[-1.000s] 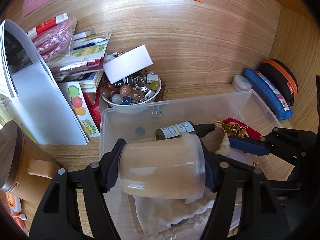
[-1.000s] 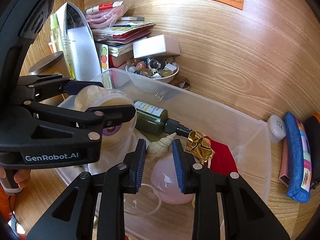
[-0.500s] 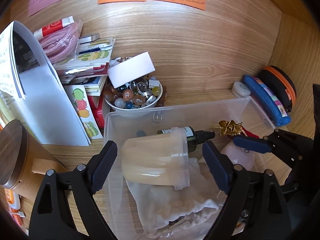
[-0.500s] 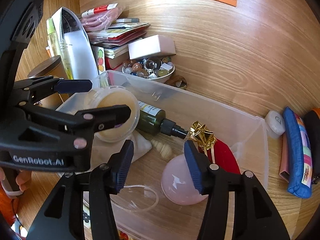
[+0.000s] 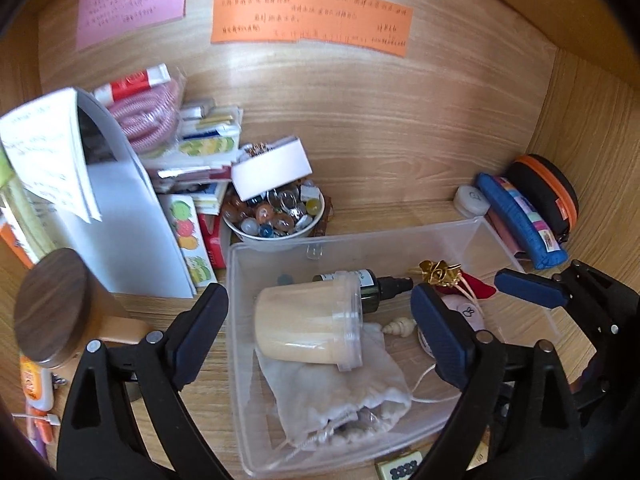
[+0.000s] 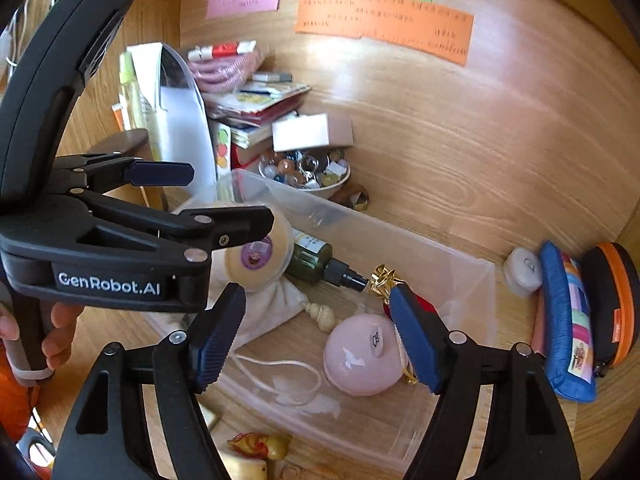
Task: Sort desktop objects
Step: 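Open the left gripper to drop the jar while the right gripper releases the seashell into the box, then move the left gripper toward the green dotted block while the right gripper approaches the yellow bottle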
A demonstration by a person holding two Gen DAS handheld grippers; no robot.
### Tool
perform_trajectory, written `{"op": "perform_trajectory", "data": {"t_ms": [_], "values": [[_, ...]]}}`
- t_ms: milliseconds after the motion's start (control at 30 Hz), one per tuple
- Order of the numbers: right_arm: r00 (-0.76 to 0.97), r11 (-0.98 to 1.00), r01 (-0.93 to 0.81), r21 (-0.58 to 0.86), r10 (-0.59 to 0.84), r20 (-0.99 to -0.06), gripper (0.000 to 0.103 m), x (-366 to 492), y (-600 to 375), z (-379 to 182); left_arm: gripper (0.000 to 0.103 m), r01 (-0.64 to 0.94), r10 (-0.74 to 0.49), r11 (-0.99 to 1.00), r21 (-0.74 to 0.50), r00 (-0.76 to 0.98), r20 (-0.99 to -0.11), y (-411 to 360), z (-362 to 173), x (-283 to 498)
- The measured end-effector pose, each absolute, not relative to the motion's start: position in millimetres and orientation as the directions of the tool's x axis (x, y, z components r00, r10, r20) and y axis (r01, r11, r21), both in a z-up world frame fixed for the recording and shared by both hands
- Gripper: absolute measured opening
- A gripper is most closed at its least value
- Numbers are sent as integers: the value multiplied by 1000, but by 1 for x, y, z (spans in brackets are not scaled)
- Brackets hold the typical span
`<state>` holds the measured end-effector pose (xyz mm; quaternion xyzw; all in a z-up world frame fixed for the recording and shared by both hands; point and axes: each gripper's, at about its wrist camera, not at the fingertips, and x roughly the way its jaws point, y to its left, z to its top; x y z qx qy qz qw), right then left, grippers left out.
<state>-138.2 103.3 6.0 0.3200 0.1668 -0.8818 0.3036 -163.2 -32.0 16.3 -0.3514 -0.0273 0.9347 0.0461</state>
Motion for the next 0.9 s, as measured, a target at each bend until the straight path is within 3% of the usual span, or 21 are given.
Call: {"op": "perform_trajectory", "data": {"t_ms": [467, 600, 900], "values": [[-644, -797, 599, -77, -422, -639, 72, -111, 135, 25, 98, -37, 25, -999, 8, -794, -608, -18, 47, -115], [-667, -813, 578, -73, -419, -616, 82, -99, 150, 32, 99, -41, 23, -999, 17, -802, -596, -12, 51, -101], [-705, -848, 527, -48, -405, -582, 82, -76, 188, 40, 100, -59, 34, -998, 22, -795, -606, 3, 42, -73]]}}
